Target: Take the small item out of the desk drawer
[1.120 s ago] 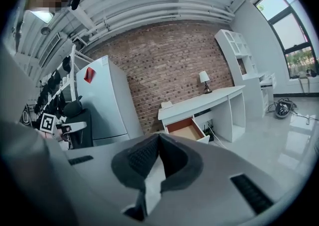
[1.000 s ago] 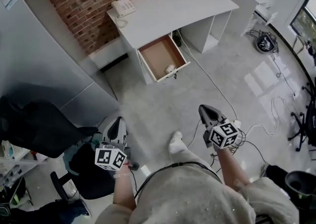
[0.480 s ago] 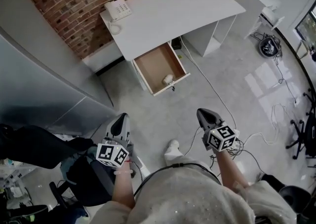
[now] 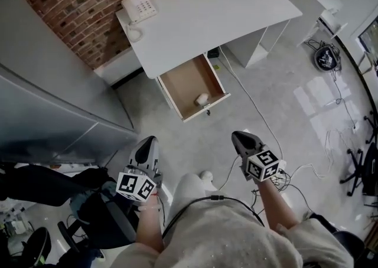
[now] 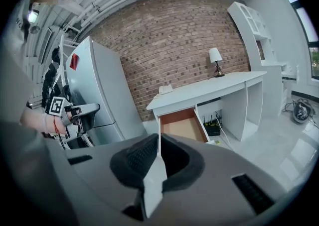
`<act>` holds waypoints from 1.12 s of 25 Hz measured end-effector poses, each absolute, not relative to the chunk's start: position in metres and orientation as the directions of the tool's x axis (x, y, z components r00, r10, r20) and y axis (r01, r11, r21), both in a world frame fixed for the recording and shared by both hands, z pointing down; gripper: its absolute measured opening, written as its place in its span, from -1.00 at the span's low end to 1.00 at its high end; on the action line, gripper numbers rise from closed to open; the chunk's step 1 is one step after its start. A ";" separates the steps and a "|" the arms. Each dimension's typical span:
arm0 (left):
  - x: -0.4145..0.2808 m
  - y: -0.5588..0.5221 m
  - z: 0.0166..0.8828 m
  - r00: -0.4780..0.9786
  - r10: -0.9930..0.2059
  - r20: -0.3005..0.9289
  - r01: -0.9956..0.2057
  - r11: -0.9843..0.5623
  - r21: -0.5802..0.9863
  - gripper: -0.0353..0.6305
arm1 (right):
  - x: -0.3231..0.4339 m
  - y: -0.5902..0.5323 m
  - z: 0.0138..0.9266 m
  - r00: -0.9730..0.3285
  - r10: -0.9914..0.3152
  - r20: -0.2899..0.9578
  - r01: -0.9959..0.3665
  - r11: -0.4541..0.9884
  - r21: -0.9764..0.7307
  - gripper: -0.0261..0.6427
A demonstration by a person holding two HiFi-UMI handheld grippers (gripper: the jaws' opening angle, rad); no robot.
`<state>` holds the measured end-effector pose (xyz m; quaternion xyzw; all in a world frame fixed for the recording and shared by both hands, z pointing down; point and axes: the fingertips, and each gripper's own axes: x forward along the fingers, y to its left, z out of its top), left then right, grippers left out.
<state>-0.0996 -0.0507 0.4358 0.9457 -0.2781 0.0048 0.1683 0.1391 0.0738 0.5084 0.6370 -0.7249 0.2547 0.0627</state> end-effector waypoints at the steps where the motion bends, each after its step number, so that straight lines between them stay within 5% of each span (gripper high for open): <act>1: -0.099 -0.053 0.439 0.845 -0.523 0.111 -0.529 -0.788 0.313 -0.88 | 0.138 0.068 0.512 -0.192 -0.887 0.420 -0.954 0.068 -0.292 -0.84; 18: -0.041 -0.143 0.482 0.869 -0.463 0.174 -0.494 -0.801 0.337 -0.88 | 0.155 -0.034 0.566 -0.283 -0.764 0.579 -0.949 0.135 -0.286 -0.77; 28: -0.025 -0.163 0.516 0.836 -0.496 0.232 -0.548 -0.743 0.384 -0.88 | 0.169 -0.082 0.602 -0.395 -0.635 0.664 -0.914 0.344 -0.215 -0.75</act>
